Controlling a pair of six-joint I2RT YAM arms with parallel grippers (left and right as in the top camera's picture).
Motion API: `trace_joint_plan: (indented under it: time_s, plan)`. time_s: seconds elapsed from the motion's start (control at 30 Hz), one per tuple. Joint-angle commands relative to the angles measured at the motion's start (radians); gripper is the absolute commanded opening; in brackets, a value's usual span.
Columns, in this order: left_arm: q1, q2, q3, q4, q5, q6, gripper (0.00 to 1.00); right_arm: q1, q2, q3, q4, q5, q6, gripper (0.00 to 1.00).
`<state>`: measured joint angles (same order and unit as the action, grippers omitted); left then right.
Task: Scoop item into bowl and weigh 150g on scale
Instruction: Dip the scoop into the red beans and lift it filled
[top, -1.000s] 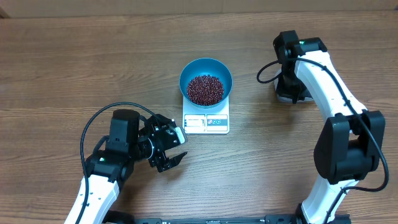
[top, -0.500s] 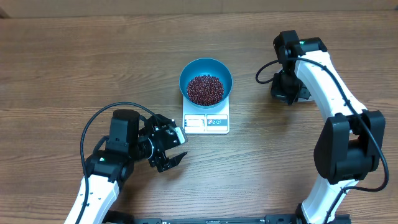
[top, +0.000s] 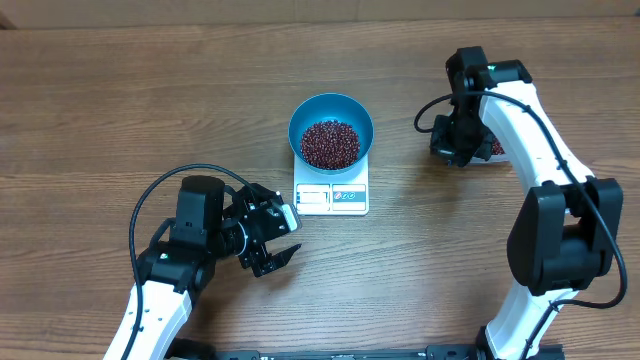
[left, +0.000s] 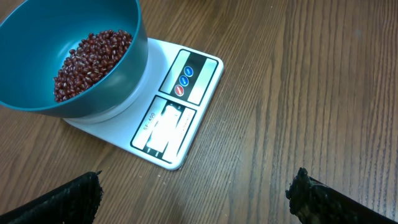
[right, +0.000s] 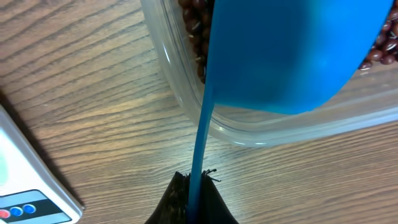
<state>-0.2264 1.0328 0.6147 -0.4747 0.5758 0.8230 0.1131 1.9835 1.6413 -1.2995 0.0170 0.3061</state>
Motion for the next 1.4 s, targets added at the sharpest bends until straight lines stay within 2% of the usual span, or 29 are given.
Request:
trace_joint_plan:
  time_s: [0.0,0.27,0.4,0.5,0.93,1.13,1.37]
  plan:
    - [0.004,0.008,-0.004,0.0,0.016,0.019,1.0,0.005,0.01,0.0,0.002,-0.139,-0.021,0.04]
    - [0.004,0.008,-0.004,0.0,0.016,0.019,1.0,-0.085,-0.008,0.044,0.016,-0.26,-0.03,0.04]
    - [0.004,0.008,-0.004,0.0,0.016,0.019,0.99,-0.142,-0.012,0.05,0.021,-0.452,-0.116,0.04]
    - [0.004,0.008,-0.004,0.0,0.016,0.019,0.99,-0.183,-0.011,0.05,0.014,-0.539,-0.13,0.04]
    - [0.004,0.008,-0.005,0.0,0.016,0.019,1.0,-0.301,-0.012,0.05,-0.016,-0.545,-0.143,0.04]
    - [0.004,0.008,-0.004,0.0,0.016,0.019,0.99,-0.385,-0.012,0.05,-0.06,-0.649,-0.277,0.04]
    - [0.004,0.008,-0.004,0.0,0.016,0.019,1.0,-0.469,-0.013,0.05,-0.147,-0.647,-0.393,0.04]
